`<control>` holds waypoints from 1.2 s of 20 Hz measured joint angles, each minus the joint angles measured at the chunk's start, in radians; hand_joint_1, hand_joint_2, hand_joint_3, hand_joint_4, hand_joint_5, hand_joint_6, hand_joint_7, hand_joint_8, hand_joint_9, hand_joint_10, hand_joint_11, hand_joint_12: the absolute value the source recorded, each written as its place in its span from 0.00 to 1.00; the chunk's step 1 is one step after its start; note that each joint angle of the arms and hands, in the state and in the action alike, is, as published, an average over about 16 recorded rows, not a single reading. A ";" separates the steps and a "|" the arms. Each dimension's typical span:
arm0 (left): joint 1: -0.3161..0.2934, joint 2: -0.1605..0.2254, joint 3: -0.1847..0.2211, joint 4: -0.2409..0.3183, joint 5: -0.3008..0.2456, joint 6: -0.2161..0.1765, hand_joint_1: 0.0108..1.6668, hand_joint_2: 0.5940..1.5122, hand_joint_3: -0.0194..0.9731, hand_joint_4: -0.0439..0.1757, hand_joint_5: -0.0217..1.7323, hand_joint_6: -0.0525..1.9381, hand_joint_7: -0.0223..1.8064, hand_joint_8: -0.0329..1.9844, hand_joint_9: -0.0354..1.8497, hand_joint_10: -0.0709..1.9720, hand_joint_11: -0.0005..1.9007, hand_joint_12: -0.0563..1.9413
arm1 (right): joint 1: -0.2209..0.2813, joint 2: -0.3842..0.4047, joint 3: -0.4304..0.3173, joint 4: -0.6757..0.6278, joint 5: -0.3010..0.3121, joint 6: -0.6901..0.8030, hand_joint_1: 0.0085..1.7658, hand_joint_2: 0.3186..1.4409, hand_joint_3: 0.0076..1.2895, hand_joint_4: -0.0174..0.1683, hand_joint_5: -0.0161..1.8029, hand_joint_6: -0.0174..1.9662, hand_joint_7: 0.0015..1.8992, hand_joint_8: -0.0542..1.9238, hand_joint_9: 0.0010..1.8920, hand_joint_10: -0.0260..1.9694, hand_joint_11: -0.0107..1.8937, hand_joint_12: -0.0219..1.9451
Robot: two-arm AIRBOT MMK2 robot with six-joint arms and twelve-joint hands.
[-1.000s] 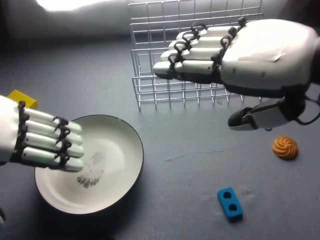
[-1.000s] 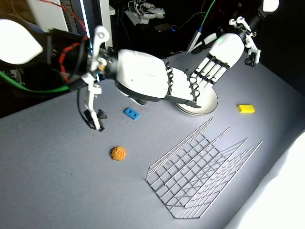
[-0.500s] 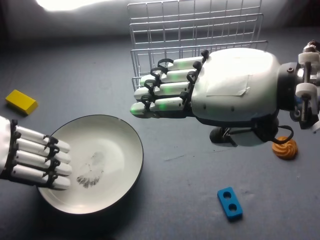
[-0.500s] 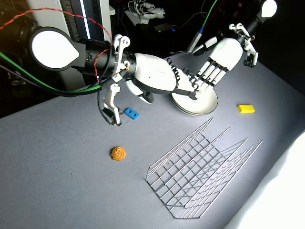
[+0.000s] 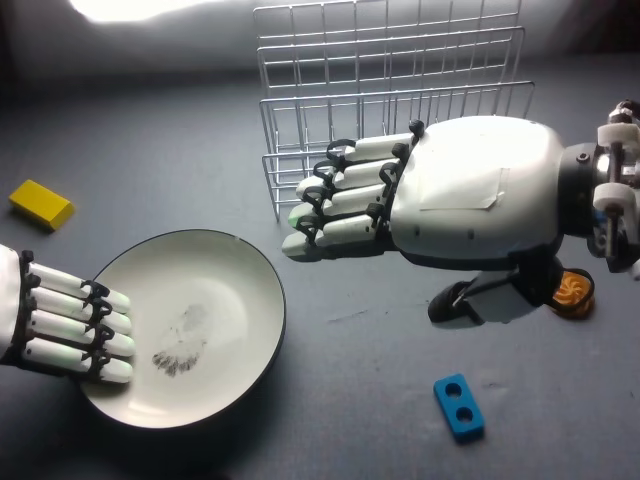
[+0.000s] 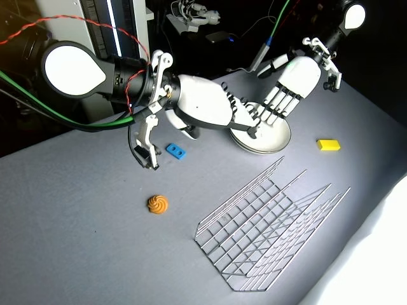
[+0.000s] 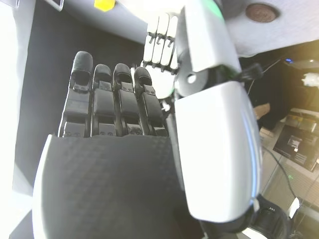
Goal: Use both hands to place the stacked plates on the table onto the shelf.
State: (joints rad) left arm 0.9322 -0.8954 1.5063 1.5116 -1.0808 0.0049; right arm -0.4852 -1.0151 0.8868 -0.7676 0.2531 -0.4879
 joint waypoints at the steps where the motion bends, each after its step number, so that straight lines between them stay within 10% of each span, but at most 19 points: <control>1: 0.003 -0.002 0.003 -0.001 0.003 0.001 0.00 0.56 0.04 0.19 0.02 0.03 0.02 0.01 0.03 0.04 0.01 0.02 | -0.002 0.000 0.000 0.000 0.000 0.000 0.71 0.60 0.01 0.08 0.13 0.02 0.09 0.03 0.06 0.02 0.02 0.32; 12: 0.013 -0.019 0.007 -0.011 0.022 0.014 0.00 0.56 0.04 0.19 0.02 0.02 0.02 0.01 0.03 0.04 0.01 0.02 | -0.025 -0.025 0.001 0.000 -0.006 -0.015 0.68 0.58 0.01 0.08 0.16 0.02 0.11 0.03 0.08 0.03 0.02 0.34; 24: -0.023 -0.045 -0.085 -0.012 0.078 0.032 0.00 0.56 0.04 0.17 0.01 0.02 0.01 0.01 0.03 0.04 0.01 0.03 | -0.024 -0.097 0.026 0.002 -0.019 -0.100 0.68 0.58 0.01 0.08 0.15 0.02 0.11 0.03 0.07 0.03 0.02 0.29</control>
State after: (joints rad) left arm 0.9097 -0.9401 1.4208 1.4992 -1.0033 0.0368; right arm -0.5096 -1.1120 0.9126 -0.7660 0.2342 -0.5882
